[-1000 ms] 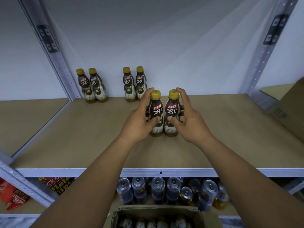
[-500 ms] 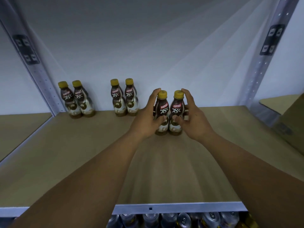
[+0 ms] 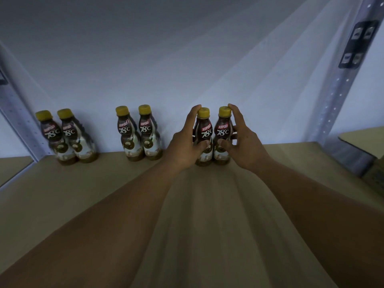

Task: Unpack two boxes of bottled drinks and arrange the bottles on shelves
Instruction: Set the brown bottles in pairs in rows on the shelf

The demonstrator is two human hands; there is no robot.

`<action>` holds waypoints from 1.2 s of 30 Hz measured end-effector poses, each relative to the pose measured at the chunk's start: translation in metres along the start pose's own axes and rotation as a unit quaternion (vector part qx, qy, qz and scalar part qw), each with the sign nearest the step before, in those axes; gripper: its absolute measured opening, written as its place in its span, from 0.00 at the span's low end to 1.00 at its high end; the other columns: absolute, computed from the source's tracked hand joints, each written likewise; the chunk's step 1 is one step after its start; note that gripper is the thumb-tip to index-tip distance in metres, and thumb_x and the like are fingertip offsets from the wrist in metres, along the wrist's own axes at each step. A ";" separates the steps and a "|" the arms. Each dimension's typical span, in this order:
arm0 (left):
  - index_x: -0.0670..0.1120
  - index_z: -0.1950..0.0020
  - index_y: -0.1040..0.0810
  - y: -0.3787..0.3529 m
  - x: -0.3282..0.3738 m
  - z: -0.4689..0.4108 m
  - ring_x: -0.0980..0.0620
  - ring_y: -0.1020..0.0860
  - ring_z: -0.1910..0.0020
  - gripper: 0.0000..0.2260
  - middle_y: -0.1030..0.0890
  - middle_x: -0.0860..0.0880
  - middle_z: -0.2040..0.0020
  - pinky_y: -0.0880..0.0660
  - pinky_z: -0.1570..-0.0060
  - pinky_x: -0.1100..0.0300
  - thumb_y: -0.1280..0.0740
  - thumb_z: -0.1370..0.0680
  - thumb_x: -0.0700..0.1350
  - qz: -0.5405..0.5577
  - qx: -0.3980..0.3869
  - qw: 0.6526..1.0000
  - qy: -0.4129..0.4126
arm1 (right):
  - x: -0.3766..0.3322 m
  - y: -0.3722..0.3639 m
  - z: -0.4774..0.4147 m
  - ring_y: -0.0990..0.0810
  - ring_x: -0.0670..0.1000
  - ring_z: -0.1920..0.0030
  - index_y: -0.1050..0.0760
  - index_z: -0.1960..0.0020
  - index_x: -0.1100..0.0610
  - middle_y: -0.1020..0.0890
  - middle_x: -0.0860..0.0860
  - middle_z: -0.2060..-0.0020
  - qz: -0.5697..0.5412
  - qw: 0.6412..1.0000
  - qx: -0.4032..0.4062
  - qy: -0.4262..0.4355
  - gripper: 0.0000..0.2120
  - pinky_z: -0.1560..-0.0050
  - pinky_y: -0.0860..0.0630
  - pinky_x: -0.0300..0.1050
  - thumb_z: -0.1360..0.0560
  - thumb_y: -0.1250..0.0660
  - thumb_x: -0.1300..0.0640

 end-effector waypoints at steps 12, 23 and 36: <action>0.63 0.18 0.53 -0.013 -0.009 -0.026 0.50 0.19 0.40 0.42 0.21 0.48 0.33 0.20 0.44 0.56 0.29 0.20 0.42 0.010 0.001 1.000 0.001 | 0.014 0.003 -0.018 0.20 0.51 0.41 0.56 0.18 0.41 0.20 0.51 0.35 -0.005 1.000 -0.003 0.012 0.45 0.42 0.23 0.47 0.21 0.29 0.58; 0.63 0.18 0.54 -0.014 -0.009 -0.030 0.50 0.19 0.39 0.42 0.22 0.48 0.31 0.20 0.41 0.51 0.29 0.20 0.42 0.002 -0.003 1.000 0.003 | 0.020 0.002 -0.020 0.19 0.52 0.41 0.57 0.19 0.38 0.20 0.52 0.36 0.001 1.000 0.007 0.000 0.45 0.39 0.21 0.52 0.21 0.29 0.57; 0.63 0.18 0.54 -0.014 -0.007 -0.030 0.51 0.19 0.41 0.42 0.22 0.48 0.31 0.20 0.42 0.53 0.29 0.20 0.42 -0.007 -0.008 1.000 0.005 | 0.019 0.001 -0.020 0.20 0.52 0.40 0.58 0.18 0.41 0.21 0.53 0.34 0.012 1.000 -0.001 0.000 0.46 0.40 0.22 0.49 0.21 0.29 0.59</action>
Point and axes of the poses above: each hand's wrist, its own z-axis away from the middle knuckle, its own y-axis out of the back of the hand, x = y × z, the point moved 6 cm from there along -z, towards the middle knuckle
